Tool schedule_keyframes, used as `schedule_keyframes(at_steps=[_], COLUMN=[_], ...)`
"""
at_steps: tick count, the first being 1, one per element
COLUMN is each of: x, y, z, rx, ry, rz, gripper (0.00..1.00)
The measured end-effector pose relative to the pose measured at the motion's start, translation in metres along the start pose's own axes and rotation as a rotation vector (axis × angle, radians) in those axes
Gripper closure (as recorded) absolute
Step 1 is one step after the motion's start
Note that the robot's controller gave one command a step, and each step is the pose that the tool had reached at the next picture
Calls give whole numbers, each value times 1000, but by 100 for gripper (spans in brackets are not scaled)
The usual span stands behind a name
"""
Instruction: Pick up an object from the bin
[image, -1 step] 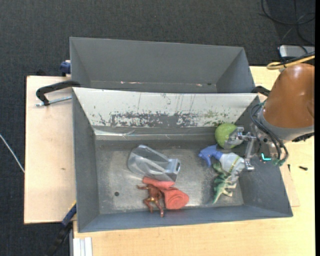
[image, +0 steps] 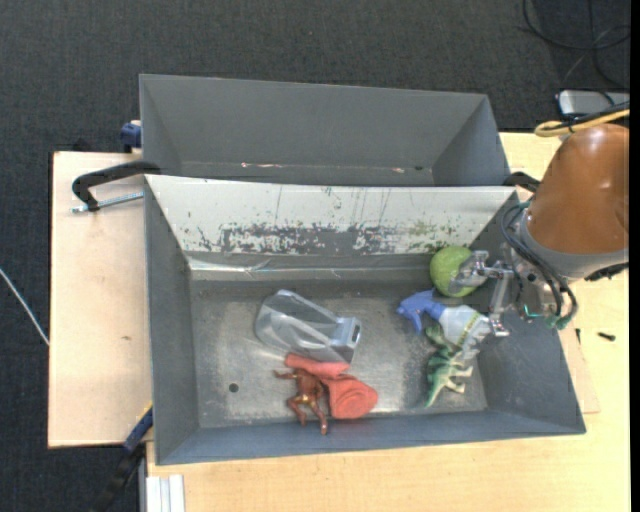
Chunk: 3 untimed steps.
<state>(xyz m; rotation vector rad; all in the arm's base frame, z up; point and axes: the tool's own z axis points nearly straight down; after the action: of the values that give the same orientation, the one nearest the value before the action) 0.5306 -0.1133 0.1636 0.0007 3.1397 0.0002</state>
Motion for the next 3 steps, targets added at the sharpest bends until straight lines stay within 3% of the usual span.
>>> schedule_keyframes(at_steps=[1,2,3], x=[3,7,2], y=[-1,-1,-18], z=[34,47,37], rx=[0,-1,-2], ry=[-7,-4,2], rz=[67,88,95], gripper=[0,0,0])
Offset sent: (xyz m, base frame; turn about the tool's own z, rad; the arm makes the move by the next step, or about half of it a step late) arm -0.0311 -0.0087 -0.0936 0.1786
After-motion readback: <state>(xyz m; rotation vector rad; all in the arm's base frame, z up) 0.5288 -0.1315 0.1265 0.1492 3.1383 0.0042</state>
